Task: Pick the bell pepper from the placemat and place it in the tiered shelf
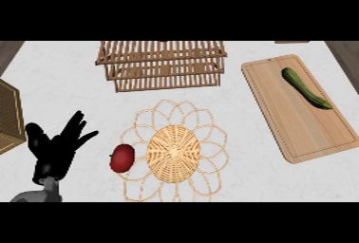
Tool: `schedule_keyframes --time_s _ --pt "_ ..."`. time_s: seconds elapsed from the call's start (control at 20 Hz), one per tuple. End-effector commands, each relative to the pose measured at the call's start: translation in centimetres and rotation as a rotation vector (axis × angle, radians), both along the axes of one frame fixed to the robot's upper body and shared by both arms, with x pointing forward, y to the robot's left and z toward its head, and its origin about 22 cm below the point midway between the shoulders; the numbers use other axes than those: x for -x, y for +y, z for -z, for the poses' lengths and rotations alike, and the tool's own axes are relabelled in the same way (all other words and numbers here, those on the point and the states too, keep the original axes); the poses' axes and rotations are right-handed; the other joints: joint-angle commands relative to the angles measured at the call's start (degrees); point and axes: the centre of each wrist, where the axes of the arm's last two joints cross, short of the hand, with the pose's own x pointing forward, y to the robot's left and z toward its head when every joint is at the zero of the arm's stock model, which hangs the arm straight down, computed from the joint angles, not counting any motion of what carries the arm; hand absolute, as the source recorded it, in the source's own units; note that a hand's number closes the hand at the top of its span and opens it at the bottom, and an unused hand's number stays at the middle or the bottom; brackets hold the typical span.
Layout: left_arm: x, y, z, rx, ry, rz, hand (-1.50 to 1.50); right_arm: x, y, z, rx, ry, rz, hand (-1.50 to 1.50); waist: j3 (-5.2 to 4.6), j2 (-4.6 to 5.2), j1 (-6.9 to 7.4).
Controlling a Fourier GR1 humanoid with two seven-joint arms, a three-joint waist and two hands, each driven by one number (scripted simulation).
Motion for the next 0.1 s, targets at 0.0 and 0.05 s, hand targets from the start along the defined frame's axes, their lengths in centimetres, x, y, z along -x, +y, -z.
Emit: schedule_keyframes --time_s 0.0,0.05 --pt "0.3 0.0 2.4 0.008 0.083 -0.009 0.0 1.3 -4.7 0.9 0.016 0.009 -0.034 -1.5 -0.43 0.42 -0.7" --pt "1.2 0.1 0.6 0.012 0.084 0.004 0.0 2.5 -4.6 -0.6 0.008 -0.012 -0.029 -1.5 -0.4 0.07 -0.09"
